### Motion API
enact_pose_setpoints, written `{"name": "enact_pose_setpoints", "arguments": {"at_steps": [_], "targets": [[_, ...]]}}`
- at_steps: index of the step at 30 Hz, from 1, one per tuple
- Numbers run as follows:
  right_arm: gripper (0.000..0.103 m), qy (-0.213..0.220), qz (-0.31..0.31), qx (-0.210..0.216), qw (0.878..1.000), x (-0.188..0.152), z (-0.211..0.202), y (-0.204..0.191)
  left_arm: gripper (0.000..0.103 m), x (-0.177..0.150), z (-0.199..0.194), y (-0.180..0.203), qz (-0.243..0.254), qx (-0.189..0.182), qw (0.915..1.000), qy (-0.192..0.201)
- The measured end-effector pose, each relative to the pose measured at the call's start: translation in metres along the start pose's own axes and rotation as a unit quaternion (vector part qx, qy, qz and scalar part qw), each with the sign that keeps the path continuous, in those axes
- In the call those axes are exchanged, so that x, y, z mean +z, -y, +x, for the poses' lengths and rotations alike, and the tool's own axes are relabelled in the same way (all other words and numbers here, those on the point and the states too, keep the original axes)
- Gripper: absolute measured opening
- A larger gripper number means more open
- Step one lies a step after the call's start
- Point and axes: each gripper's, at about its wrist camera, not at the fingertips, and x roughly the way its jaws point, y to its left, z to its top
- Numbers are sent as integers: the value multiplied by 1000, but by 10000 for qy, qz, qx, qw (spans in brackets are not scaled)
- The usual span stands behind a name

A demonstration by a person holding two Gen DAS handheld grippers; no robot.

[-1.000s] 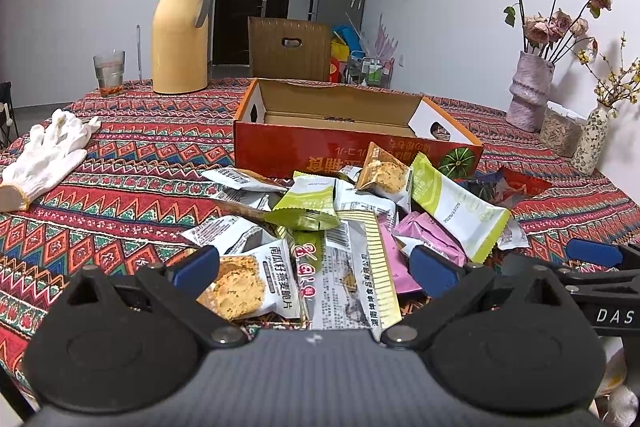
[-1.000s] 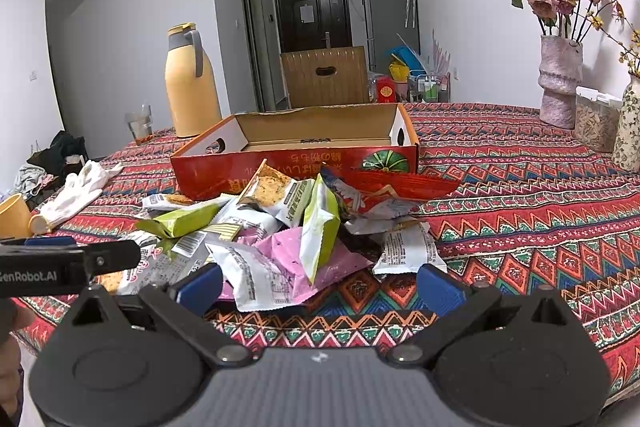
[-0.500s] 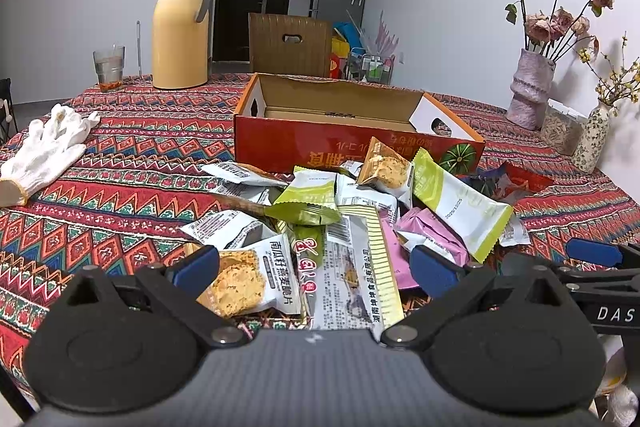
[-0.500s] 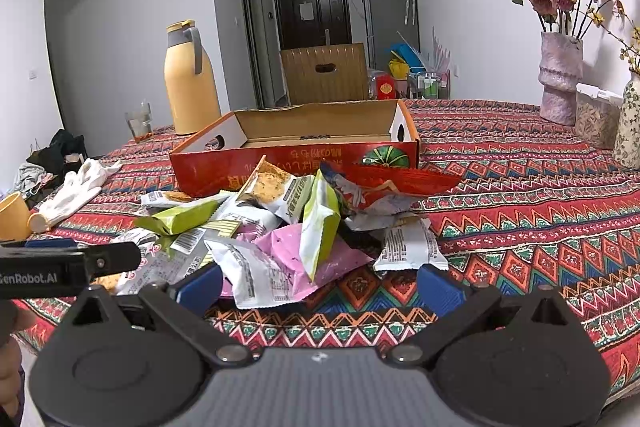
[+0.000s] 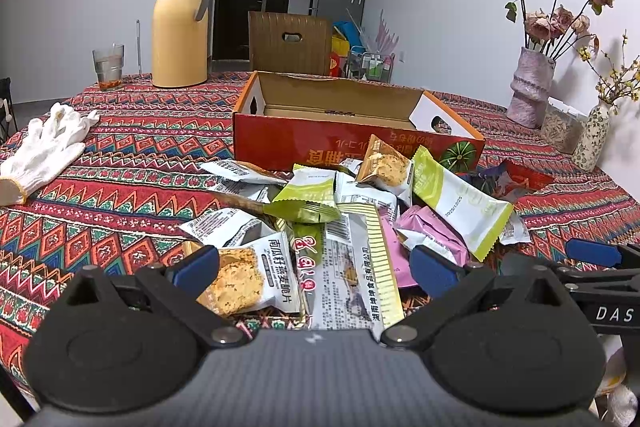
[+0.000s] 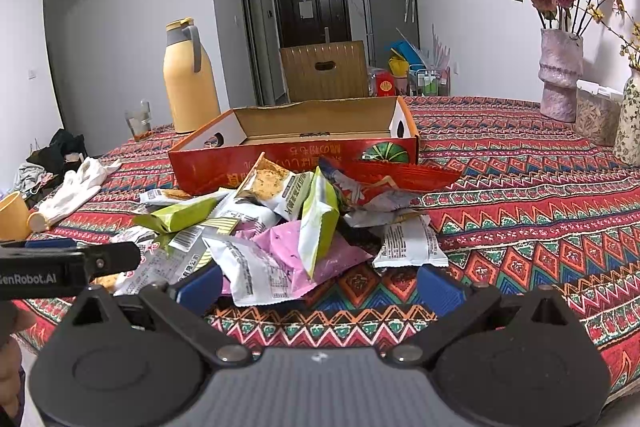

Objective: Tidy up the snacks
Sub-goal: 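Lower the left tool onto the silver packet with red text and close it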

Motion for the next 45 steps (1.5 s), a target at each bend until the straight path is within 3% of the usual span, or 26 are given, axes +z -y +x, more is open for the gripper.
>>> {"name": "enact_pose_setpoints", "arguments": {"at_steps": [16, 33, 37, 39, 40, 45], "targets": [[103, -21, 71, 20, 10000, -3, 2, 4, 103, -2, 5, 5, 60, 20, 9999, -96], [103, -222, 421, 89, 9988, -18, 14, 32, 103, -11, 35, 30, 378, 142, 9959, -809], [103, -261, 500, 111, 9983, -22, 17, 38, 93, -14, 44, 33, 345, 86, 9941, -1028], [103, -286, 525, 130, 9981, -24, 18, 40, 78, -16, 49, 32, 234, 58, 9929, -1163], [103, -295, 536, 138, 9980, -25, 18, 41, 77, -16, 52, 31, 207, 77, 9925, -1204], [103, -324, 598, 138, 9976, -29, 19, 46, 63, -13, 54, 32, 151, 134, 9932, -1143]]}}
